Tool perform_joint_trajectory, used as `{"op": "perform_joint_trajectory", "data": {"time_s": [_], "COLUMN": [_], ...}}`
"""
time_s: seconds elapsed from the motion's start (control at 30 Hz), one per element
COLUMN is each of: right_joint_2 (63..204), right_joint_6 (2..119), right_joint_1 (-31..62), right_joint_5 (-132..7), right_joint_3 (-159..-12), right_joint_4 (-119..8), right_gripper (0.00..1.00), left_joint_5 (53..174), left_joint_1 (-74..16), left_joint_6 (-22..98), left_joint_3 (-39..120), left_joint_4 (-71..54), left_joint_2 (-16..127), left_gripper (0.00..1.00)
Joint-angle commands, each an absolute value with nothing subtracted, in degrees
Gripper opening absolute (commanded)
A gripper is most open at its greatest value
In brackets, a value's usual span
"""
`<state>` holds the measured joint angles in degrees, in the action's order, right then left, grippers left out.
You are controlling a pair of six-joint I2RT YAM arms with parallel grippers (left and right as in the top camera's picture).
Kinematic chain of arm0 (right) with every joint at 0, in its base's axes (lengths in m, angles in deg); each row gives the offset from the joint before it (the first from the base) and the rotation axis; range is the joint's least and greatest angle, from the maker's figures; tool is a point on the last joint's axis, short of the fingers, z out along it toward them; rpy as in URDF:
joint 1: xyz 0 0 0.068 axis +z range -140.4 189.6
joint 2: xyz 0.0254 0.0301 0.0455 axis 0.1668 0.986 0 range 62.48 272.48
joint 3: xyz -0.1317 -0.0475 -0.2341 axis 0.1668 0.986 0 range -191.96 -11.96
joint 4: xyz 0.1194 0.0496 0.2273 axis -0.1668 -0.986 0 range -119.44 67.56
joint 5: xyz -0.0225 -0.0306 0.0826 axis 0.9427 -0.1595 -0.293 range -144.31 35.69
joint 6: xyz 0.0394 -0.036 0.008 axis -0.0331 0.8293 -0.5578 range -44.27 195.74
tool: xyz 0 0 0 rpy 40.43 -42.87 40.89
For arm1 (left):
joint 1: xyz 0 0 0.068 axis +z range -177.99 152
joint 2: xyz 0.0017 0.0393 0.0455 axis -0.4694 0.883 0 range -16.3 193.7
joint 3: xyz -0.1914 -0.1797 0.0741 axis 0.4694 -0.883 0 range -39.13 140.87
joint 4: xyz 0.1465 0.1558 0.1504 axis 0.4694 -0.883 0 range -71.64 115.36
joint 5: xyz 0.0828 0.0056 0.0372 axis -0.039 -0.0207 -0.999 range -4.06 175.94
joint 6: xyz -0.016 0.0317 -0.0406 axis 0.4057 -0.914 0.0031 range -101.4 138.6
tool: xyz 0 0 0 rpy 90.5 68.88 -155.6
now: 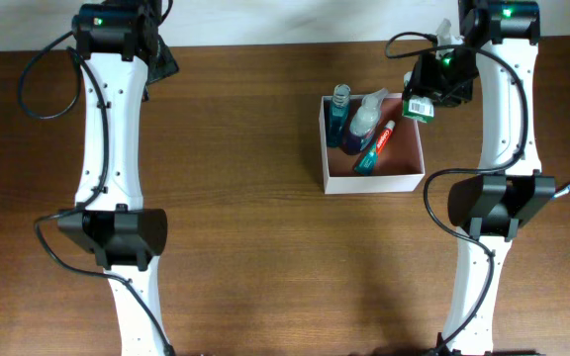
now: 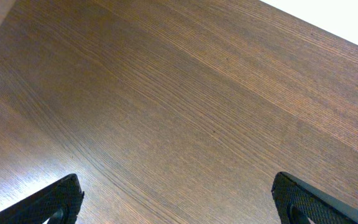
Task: Pack container
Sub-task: 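Carry the soap bar left and lower it into the pink box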
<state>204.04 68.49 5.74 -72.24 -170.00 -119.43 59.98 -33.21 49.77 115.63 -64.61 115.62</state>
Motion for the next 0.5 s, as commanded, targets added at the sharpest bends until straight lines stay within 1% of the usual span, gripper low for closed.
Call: {"op": "perform_joint_trajectory", "data": {"time_s": [0.0, 0.47], "right_joint_2": [203.1, 203.5], "right_joint_6": [68.6, 68.6], "right_joint_1": [7.0, 7.7], "right_joint_5": [-73.1, -71.4], "right_joint_3": [-169.3, -162.7], "right_joint_4": [-119.8, -116.9], "right_gripper": [0.44, 0.45], "left_joint_5": [59.2, 59.2], "left_joint_1": [-33.1, -33.1], "left_joint_6": [50.5, 50.5], "left_joint_3": [115.5, 115.5], "left_joint_4": [-64.7, -64.7], "left_joint_2": [116.2, 116.2], "left_gripper": [0.99, 0.99]}}
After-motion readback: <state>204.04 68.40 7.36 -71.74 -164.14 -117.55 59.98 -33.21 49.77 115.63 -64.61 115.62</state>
